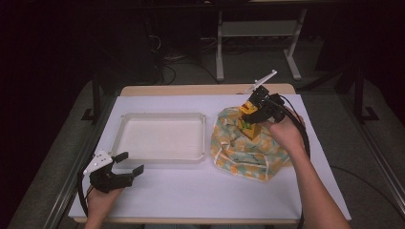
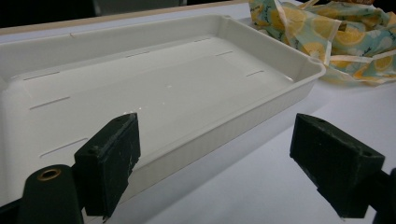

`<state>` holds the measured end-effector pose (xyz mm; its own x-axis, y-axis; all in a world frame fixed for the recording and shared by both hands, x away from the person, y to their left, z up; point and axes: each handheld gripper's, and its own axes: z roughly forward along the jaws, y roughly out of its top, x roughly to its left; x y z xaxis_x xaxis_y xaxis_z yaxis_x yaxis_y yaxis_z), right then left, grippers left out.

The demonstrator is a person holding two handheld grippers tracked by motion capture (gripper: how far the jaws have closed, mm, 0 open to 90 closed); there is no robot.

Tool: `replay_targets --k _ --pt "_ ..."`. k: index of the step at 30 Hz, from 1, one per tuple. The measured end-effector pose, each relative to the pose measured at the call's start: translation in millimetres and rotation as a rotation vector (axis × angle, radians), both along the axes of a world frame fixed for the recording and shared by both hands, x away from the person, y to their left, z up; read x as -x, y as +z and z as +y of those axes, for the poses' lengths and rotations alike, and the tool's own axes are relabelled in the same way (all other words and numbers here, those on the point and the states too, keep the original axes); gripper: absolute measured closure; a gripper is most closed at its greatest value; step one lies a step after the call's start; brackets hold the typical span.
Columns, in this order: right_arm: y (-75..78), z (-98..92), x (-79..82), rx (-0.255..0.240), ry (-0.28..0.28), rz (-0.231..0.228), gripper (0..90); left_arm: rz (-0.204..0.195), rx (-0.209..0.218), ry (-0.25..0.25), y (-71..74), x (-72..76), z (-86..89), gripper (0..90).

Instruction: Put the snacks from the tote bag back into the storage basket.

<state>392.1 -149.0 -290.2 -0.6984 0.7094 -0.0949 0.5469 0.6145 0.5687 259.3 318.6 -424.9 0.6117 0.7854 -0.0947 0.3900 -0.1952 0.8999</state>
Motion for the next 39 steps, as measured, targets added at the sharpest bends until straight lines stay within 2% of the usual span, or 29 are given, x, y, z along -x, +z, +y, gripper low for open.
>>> replay_targets --k 15,39 --pt "14.9 17.9 6.6 -0.013 0.077 -0.014 49.2 -0.005 0.003 0.005 0.6 0.5 1.0 15.7" --pt "24.2 41.8 10.7 -0.023 0.177 -0.027 49.2 -0.002 0.005 0.006 -0.2 -0.1 1.0 15.7"
